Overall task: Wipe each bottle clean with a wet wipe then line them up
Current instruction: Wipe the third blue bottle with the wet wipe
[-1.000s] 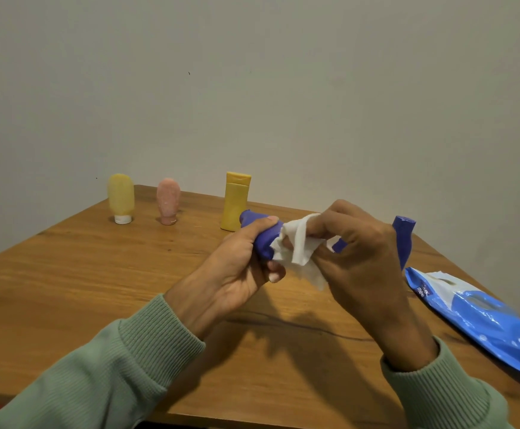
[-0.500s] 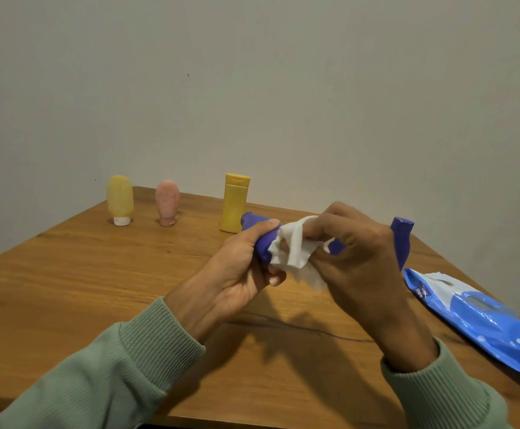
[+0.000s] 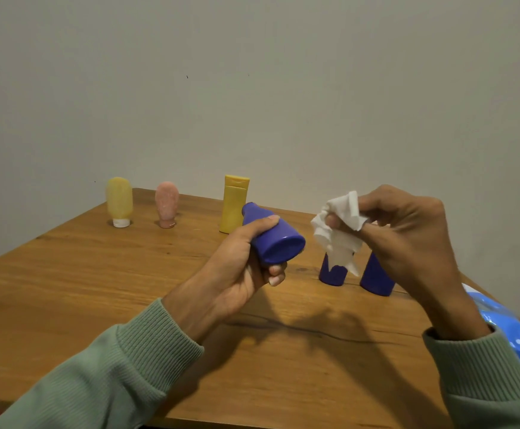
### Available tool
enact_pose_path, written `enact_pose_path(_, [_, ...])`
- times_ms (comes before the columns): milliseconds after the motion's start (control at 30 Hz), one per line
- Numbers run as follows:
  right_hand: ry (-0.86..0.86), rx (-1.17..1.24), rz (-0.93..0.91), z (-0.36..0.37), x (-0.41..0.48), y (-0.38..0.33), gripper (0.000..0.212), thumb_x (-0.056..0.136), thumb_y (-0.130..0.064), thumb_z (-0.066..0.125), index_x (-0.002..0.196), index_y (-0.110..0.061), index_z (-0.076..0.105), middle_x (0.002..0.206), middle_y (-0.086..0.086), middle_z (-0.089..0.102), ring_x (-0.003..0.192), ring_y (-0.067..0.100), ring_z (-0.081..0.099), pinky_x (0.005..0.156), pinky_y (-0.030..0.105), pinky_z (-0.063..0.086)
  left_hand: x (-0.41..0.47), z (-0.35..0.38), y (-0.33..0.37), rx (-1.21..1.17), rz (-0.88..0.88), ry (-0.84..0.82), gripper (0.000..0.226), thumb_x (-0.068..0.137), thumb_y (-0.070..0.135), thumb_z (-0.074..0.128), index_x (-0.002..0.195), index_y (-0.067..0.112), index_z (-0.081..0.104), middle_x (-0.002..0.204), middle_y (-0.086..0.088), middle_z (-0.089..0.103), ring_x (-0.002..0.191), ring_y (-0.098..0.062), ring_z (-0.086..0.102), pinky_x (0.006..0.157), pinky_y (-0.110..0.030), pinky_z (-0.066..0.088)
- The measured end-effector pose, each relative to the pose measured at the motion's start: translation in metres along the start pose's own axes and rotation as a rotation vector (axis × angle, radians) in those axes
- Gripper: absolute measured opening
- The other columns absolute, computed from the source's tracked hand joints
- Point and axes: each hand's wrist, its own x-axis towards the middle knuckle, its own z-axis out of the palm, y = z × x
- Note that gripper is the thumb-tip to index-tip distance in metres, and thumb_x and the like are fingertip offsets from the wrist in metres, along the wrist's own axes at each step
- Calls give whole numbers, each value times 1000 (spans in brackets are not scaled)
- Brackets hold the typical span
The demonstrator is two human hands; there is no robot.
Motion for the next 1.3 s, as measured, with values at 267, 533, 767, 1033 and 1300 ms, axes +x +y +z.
enact_pose_path(267, [0,110,79,-4,1,-2,19,71,-28,75,89,-26,71,84,-8,70,79,12,67,65,20,55,2,-4,-1,394,168,-10,52,83,32,72,125,11,50,105,-14,68,87,-30,70,62,-35,57])
enact_pose_path(533, [-52,118,109,2,0,-4,23,73,-20,77,93,-10,73,87,-1,71,81,13,68,67,25,58,-4,-2,-5,695,348,-49,48,83,21,73,122,34,47,105,7,65,93,-8,67,76,-25,57])
enact_pose_path(767, [-56,237,165,0,0,-14,18,71,-20,79,87,-13,74,85,-1,72,83,18,69,69,31,59,-5,-1,-7,874,410,-46,48,78,17,78,104,44,46,102,17,64,93,6,62,73,-13,52])
enact_pose_path(1033, [-125,302,211,0,-1,-26,24,63,-29,74,84,-18,71,80,-9,73,76,9,70,62,16,54,-9,0,-5,1037,436,-78,48,82,14,75,108,41,46,99,18,60,90,1,59,72,-5,44])
enact_pose_path(1300, [-192,338,246,1,-3,-30,24,60,-30,73,81,-20,70,77,-12,72,74,6,69,61,13,51,-8,-1,-7,1025,471,-94,46,80,18,77,120,23,57,105,6,68,97,-8,64,82,-17,52])
